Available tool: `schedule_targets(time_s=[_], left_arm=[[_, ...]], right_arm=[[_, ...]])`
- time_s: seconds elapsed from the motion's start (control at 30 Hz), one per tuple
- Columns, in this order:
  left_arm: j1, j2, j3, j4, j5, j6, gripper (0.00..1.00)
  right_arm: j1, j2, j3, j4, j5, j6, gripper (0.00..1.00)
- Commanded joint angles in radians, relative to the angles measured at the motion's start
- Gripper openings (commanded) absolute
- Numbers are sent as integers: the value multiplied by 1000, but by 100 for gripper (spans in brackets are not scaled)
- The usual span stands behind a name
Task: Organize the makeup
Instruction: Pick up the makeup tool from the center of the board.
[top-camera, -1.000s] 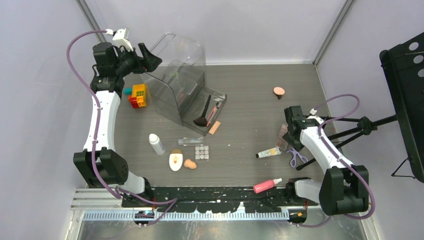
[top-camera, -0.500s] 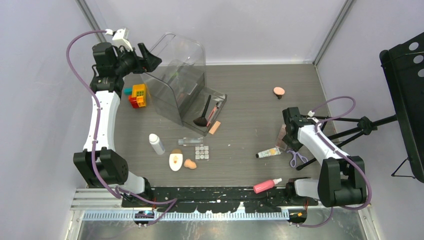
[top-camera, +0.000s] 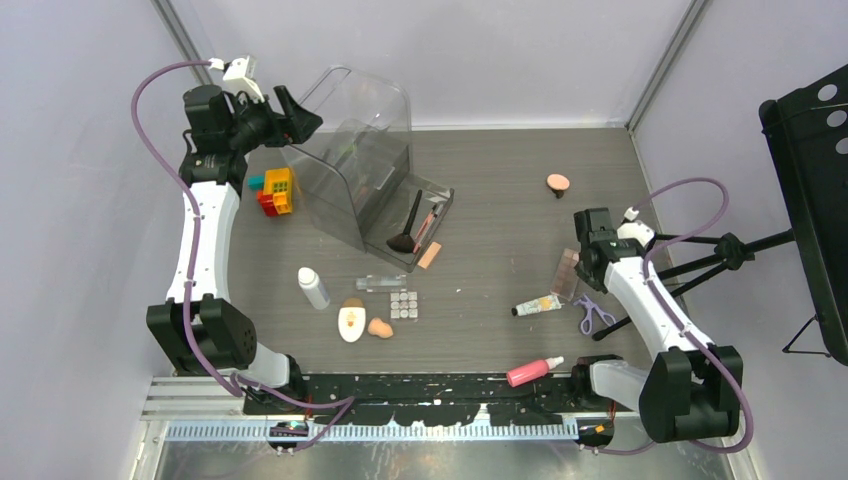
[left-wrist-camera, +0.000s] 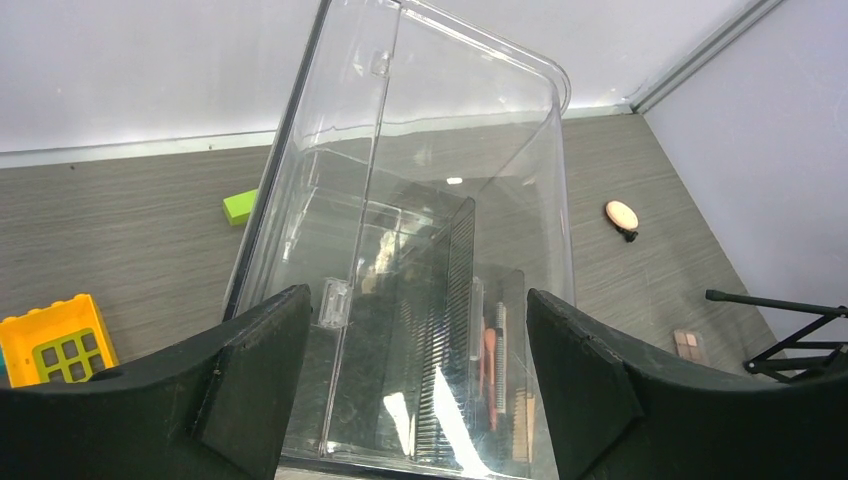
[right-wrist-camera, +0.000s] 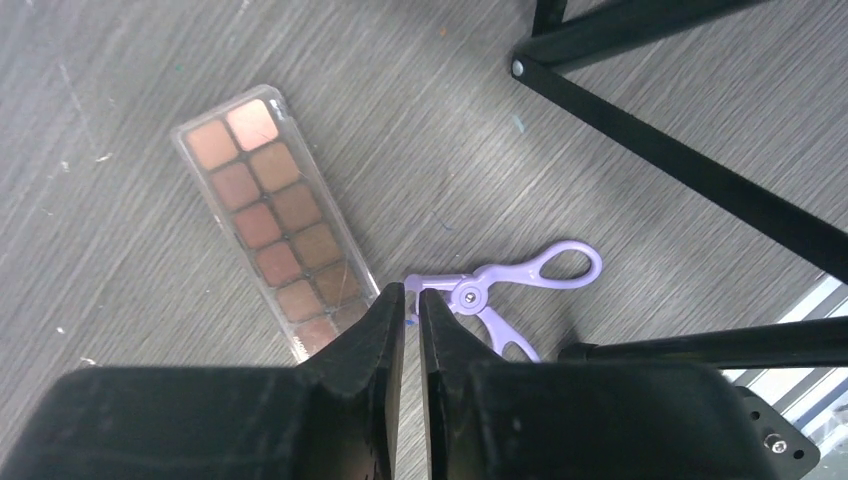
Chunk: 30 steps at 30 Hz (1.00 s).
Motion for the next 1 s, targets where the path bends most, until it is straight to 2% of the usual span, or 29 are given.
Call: schedule_targets(time_s=[0.0, 0.13, 0.27, 0.6, 0.97], left_arm=[[12, 2, -26, -35, 4, -22, 81], [14, 1, -26, -35, 5, -20, 81], [14, 2, -26, -34, 6, -23, 81], [20, 1, -28, -30, 11, -25, 81], [24, -1, -29, -28, 13, -26, 81]], right_arm=[[-2, -28, 67, -26, 43, -28, 16], [-2, -15, 54, -27, 21, -18, 35], [-2, 48, 32, -25, 5, 7, 42], [-3, 161, -25, 69, -78, 19, 41], [-3, 176, -23, 80, -84, -2, 19]])
